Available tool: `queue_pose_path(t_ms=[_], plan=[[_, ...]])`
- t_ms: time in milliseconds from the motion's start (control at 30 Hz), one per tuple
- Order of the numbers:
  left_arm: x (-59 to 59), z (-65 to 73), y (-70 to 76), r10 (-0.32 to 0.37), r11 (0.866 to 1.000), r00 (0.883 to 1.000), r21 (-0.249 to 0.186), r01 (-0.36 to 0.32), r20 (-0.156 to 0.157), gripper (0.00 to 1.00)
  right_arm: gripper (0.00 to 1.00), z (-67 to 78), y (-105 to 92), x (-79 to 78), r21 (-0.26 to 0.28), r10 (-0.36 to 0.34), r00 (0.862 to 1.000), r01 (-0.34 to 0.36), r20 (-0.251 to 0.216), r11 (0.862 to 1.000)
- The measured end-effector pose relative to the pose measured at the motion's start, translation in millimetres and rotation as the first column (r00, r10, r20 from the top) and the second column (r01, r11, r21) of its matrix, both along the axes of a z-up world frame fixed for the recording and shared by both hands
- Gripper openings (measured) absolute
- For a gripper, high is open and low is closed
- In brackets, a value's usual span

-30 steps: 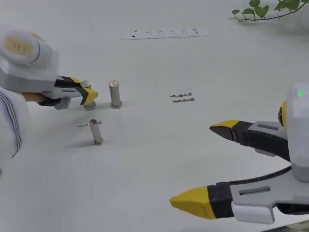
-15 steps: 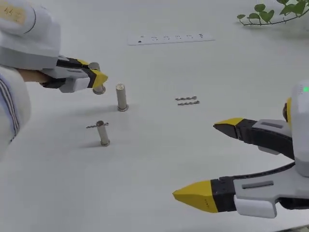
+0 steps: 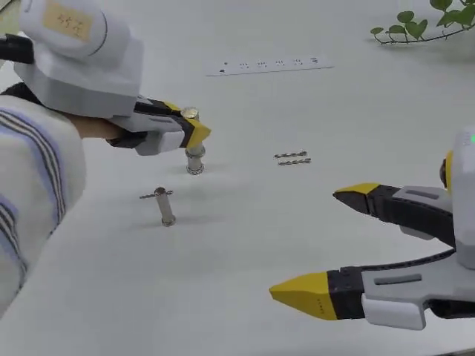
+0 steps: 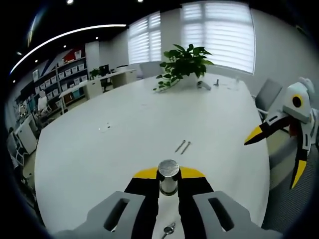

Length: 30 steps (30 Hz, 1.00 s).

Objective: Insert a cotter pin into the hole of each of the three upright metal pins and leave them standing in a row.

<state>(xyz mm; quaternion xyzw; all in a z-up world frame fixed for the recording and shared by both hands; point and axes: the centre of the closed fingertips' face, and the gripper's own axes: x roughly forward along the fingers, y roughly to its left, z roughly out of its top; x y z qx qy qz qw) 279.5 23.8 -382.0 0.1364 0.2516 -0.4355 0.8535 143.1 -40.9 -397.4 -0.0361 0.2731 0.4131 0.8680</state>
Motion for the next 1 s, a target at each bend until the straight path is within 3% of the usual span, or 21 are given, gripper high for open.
queue_pose_path(t_ms=[100,333,433,667,1000], plan=[[-9.8,-4.4,-11.8,-0.001,1.000,1.000,-0.017,0.001,-0.009,0.09,0.88,0.1,-0.8,-0.6,0.004,0.001,1.000,-0.001,0.002,1.000],[-28.7,-18.3,-23.8,0.008,1.000,1.000,-0.001,-0.008,-0.022,0.09,0.88,-1.2,-1.5,-3.0,0.002,0.003,1.000,-0.003,0.004,1.000],[-34.2,-23.0,-23.7,0.013,1.000,1.000,0.014,-0.013,-0.013,0.09,0.88,-2.3,-2.1,-3.4,-0.004,0.000,1.000,0.000,0.006,1.000],[-44.6,-37.7,-25.8,0.037,0.999,0.997,-0.019,-0.039,-0.060,0.09,0.89,-3.1,-3.0,-3.6,0.001,-0.017,1.000,0.017,0.007,1.000],[-59.3,-67.2,-25.3,0.057,0.998,0.996,0.025,-0.055,-0.074,0.09,0.88,-5.6,-3.5,-6.4,0.005,-0.015,1.000,0.015,-0.002,1.000]])
